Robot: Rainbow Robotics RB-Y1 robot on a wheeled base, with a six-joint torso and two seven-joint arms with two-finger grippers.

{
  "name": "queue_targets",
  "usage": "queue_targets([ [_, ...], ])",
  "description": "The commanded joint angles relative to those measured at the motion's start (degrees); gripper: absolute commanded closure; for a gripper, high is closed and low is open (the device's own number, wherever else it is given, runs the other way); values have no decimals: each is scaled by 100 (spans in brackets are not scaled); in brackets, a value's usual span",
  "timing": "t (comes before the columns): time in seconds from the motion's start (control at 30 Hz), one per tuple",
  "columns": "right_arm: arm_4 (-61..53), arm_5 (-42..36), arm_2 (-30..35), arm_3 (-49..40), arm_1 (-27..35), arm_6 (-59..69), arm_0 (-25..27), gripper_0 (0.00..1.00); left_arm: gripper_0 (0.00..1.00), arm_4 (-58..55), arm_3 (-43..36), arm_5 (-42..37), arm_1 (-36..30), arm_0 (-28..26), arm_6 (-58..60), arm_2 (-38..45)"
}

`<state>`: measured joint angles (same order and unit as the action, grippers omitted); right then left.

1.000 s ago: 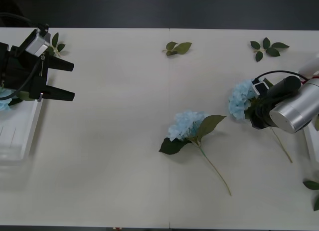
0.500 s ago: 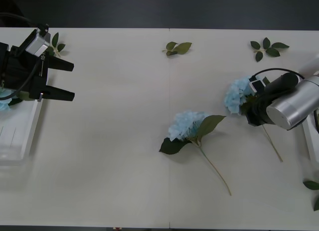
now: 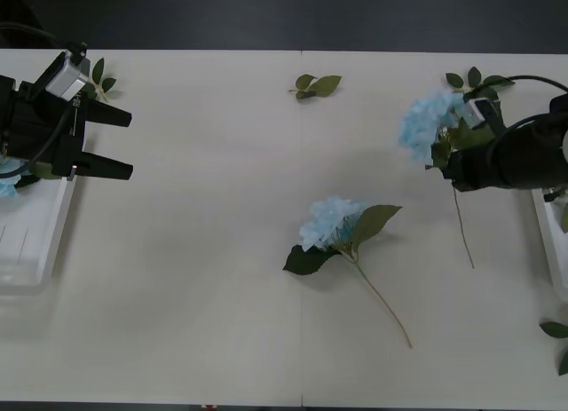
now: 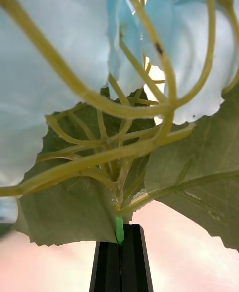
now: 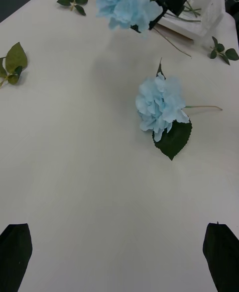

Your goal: Put the red flowers into the right box and the blue flowers into the left box

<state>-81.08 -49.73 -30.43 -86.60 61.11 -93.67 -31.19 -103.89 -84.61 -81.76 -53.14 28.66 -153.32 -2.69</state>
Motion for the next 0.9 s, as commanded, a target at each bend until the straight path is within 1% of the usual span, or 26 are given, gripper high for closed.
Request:
queue_targets([
  [0.03, -1631, 42, 265, -129, 208, -1250, -168, 100, 0, -26, -64, -42, -47, 228, -168, 58],
  [0.17, -2923, 42, 388, -76, 156, -2639, -168, 100, 0, -26, -64, -42, -47, 228, -168, 58],
  [0.23, -3397, 86, 406, -76, 94, -3043, -159, 100, 0, -26, -64, -42, -47, 228, -168, 58],
  [0.3, -3758, 122, 450, -76, -20, -3386, -168, 100, 0, -79, -47, 37, 94, 272, -168, 146],
  [0.37, -4092, 122, 555, -76, -257, -3852, -168, 100, 0, -105, -82, 99, 164, 254, -168, 348],
  [0.47, -4267, 122, 705, -76, -653, -4344, -194, 100, 0, -61, -187, 46, 252, 245, -168, 497],
  [0.7, -4276, 122, 1091, -76, -1664, -4871, -291, 100, 0, -26, -214, -77, 261, 237, -111, 418],
  [0.9, -4267, 306, 1276, -76, -2437, -4880, -317, 100, 0, -123, -205, -367, 305, 219, 1234, 427],
])
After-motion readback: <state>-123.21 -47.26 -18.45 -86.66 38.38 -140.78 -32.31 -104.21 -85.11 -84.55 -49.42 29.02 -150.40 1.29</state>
